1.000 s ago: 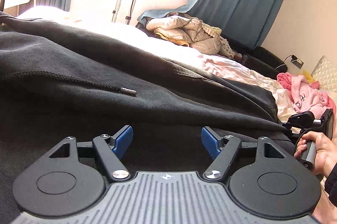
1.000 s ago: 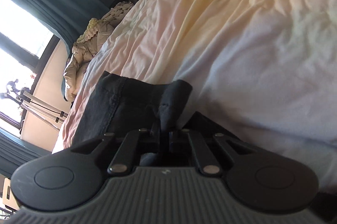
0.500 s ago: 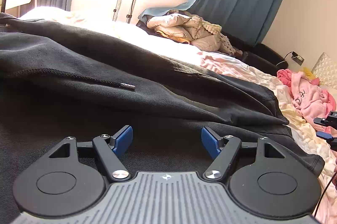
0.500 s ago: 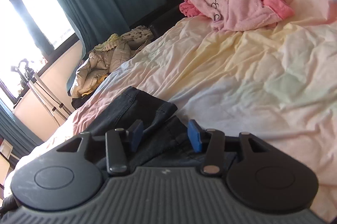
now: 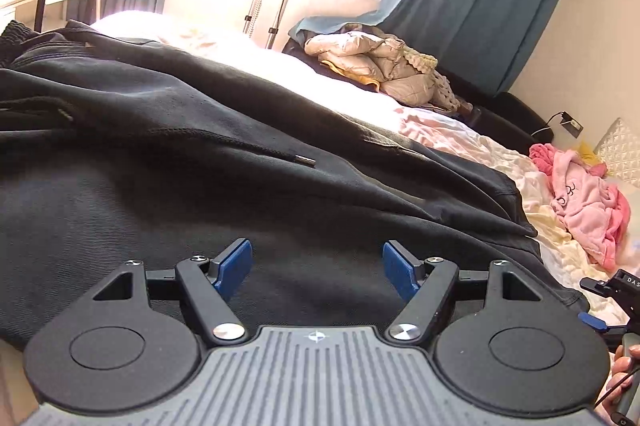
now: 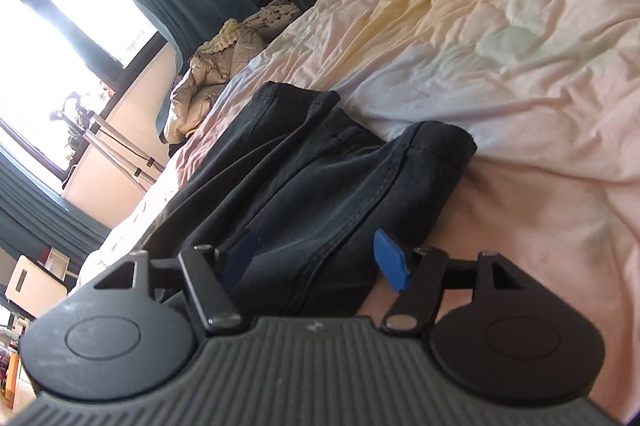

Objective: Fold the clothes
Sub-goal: 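Open the right gripper to release the sleeve onto the jacket, then grasp the black sweatpants waistband with the left gripper while the right gripper grasps a leg cuff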

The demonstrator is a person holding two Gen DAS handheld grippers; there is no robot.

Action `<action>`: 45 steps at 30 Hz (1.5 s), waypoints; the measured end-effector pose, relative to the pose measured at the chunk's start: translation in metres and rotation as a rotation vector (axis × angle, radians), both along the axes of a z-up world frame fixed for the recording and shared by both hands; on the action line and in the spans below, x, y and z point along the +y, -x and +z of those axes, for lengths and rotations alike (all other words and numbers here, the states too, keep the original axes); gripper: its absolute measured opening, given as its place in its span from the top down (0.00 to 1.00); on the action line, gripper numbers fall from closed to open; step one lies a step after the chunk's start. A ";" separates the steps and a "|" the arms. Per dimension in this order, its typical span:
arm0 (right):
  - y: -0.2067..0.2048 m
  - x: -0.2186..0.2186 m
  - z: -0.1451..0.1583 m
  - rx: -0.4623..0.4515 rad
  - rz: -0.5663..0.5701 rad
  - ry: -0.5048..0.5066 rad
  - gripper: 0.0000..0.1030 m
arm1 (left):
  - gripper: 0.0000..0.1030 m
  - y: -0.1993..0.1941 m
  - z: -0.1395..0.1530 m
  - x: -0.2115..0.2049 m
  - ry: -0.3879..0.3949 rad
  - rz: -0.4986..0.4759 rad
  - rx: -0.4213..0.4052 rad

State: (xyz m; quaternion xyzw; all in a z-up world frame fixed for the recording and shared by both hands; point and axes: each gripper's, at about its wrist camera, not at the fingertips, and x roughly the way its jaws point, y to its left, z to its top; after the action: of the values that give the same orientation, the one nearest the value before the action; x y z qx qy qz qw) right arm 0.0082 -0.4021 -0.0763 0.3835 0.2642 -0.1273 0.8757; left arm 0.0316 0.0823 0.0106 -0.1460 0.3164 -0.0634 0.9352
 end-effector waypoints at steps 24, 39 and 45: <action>-0.008 -0.007 -0.020 -0.012 0.010 -0.158 0.27 | 0.17 0.085 0.054 0.254 0.283 0.668 0.110; 0.030 -0.041 -0.036 -0.009 -0.332 -0.272 0.20 | 0.17 0.108 0.021 0.283 0.333 0.739 0.155; 0.009 -0.039 -0.042 -0.026 -0.272 -0.303 0.19 | 0.17 0.113 0.013 0.285 0.356 0.744 0.170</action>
State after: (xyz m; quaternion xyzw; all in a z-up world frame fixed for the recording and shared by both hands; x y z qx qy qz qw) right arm -0.0012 -0.4407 -0.1181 0.5446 0.2147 -0.1985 0.7860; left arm -0.0810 0.3671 0.0241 -0.4144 0.3023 0.2371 0.8250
